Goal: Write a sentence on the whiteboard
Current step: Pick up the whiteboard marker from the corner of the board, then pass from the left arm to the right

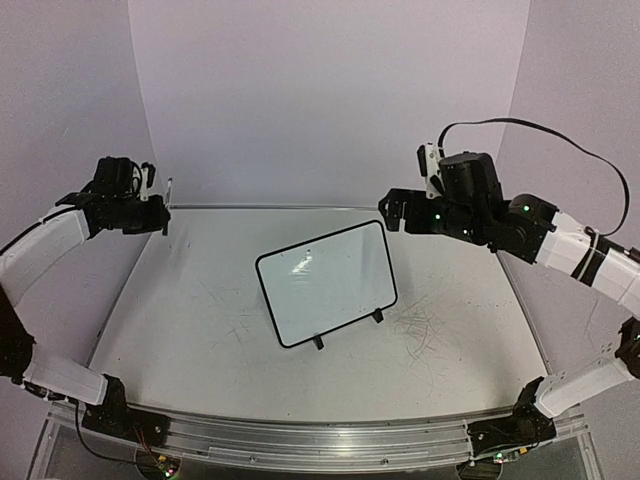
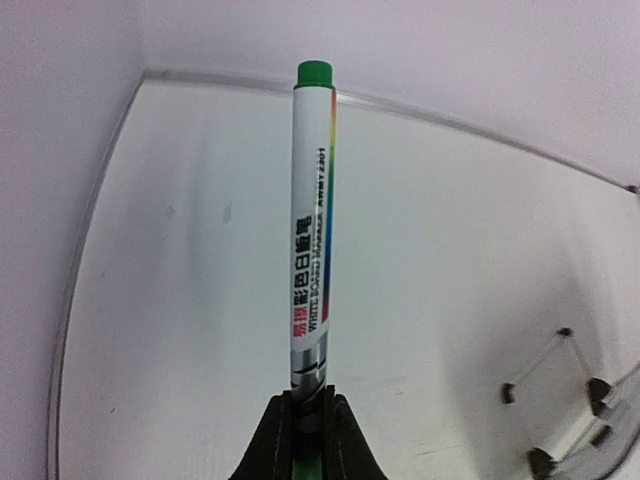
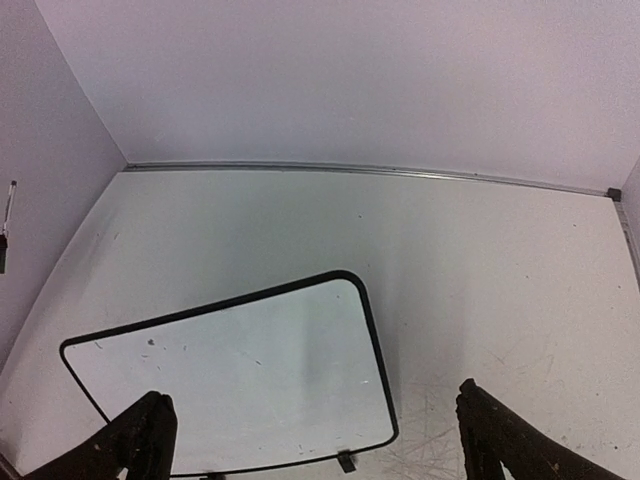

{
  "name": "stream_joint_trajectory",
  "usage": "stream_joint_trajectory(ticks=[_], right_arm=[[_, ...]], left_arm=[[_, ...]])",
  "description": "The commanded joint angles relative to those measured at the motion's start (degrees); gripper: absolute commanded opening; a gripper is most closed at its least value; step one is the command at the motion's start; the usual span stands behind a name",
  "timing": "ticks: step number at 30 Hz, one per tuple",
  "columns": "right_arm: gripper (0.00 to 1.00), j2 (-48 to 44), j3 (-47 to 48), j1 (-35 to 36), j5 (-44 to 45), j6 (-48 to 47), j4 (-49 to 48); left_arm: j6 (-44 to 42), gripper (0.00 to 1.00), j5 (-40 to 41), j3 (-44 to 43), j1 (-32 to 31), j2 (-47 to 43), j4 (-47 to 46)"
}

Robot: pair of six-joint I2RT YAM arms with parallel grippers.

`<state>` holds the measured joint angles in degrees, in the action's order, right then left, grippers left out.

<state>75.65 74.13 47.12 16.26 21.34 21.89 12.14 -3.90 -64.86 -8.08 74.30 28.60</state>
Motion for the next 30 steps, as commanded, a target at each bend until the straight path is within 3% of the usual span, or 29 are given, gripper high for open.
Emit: stream_joint_trajectory(ticks=[1, 7, 16, 21, 30], right_arm=[[0.98, 4.11, 7.96, -1.08, -15.03, 2.67, -1.82], [0.98, 10.56, 18.21, -1.58, -30.28, 3.14, -1.85], [0.93, 19.68, 26.54, -1.94, -50.12, 2.42, 0.62], [0.89, 21.36, 24.95, -1.99, -52.89, 2.50, 0.70], [0.72, 23.88, 22.28, -1.97, -57.35, 2.12, 0.60]], left_arm=[[-4.53, 0.00, -8.30, -6.40, -12.10, -5.68, -4.53], [-8.58, 0.00, -12.90, -9.84, -23.89, -5.58, -8.09], [-14.23, 0.00, -14.13, -12.39, -35.15, 1.64, -7.55], [-16.53, 0.00, -14.09, -14.20, -37.49, 5.30, -4.64], [-18.91, 0.00, -14.52, -13.91, -39.78, 5.53, -0.39]])
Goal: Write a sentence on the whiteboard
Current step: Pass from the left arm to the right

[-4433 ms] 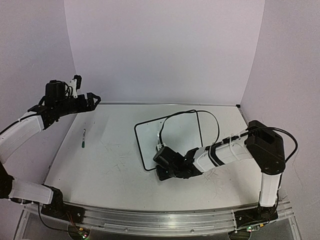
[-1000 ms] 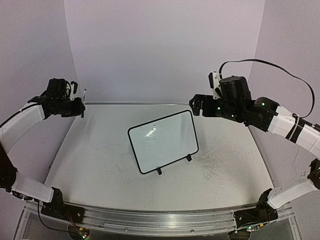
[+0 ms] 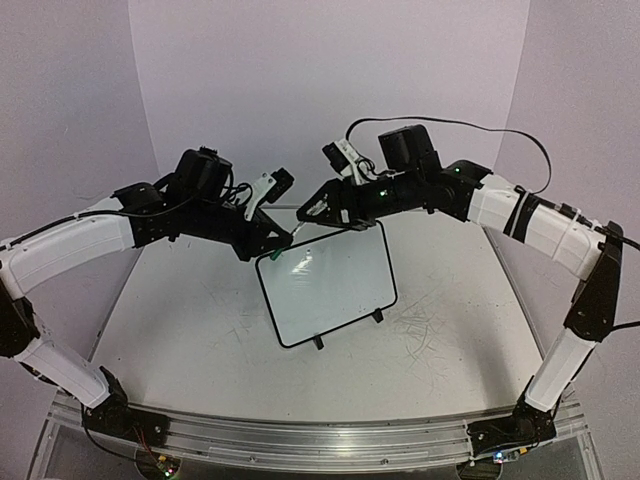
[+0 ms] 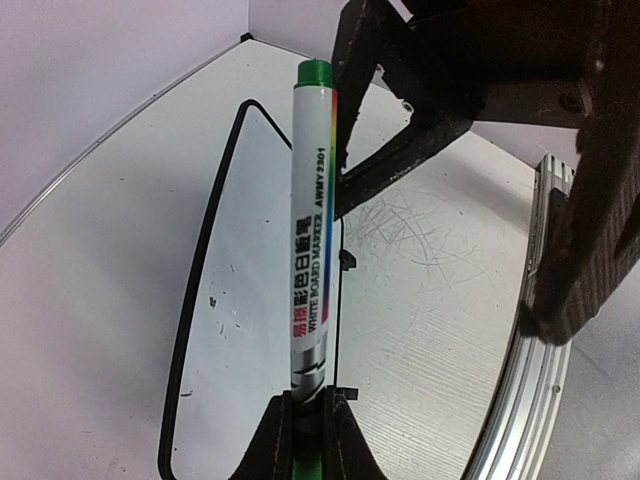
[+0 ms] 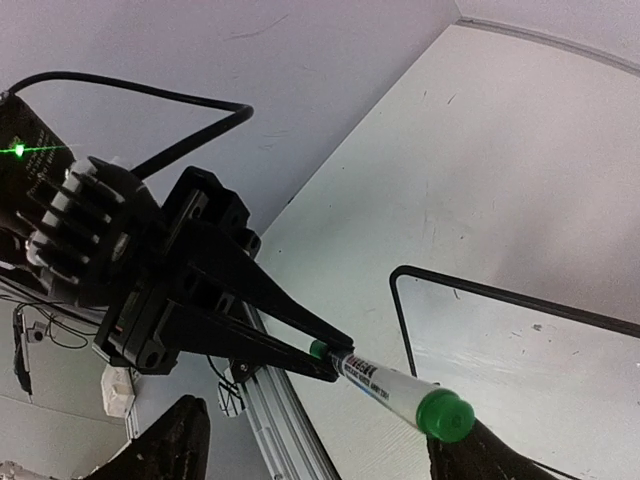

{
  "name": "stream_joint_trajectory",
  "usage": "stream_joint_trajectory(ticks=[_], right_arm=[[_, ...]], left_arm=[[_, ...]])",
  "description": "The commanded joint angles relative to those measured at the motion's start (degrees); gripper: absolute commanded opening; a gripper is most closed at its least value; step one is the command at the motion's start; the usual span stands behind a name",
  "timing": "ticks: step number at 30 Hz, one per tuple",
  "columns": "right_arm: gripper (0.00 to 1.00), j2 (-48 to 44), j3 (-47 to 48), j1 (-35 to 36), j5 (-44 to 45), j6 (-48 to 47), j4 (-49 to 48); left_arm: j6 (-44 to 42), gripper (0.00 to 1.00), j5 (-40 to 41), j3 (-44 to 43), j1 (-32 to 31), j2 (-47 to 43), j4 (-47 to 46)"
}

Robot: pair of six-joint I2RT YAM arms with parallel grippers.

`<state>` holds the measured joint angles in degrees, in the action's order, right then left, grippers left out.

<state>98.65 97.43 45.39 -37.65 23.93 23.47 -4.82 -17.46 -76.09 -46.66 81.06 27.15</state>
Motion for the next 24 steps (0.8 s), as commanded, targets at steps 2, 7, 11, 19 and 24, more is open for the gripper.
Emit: stream_joint_trajectory(ticks=[2, 7, 11, 19, 24], right_arm=[[0.69, 1.43, -1.41, -0.22, -4.66, -0.50, -1.11], [0.52, 2.33, -2.07, -0.24, -6.21, -0.29, -1.82], [0.27, 2.20, -3.22, -0.23, -6.22, 0.38, -2.62], [0.00, -1.58, -6.93, -0.51, -7.58, -1.08, -4.36], [0.00, -6.95, -10.69, -0.50, -10.06, -3.99, -8.49]], left_arm=[[-1.77, 0.00, -1.11, -2.28, -1.95, -1.54, 1.06], [-1.33, 0.00, -1.35, -1.56, -3.24, -1.66, 1.06], [-1.01, 0.00, -1.44, -1.52, -3.44, -1.83, 1.06], [3.85, 0.59, -1.60, 0.73, -3.35, -5.25, -0.28], [7.44, 0.79, -6.92, 2.30, -3.27, -7.59, -1.44]])
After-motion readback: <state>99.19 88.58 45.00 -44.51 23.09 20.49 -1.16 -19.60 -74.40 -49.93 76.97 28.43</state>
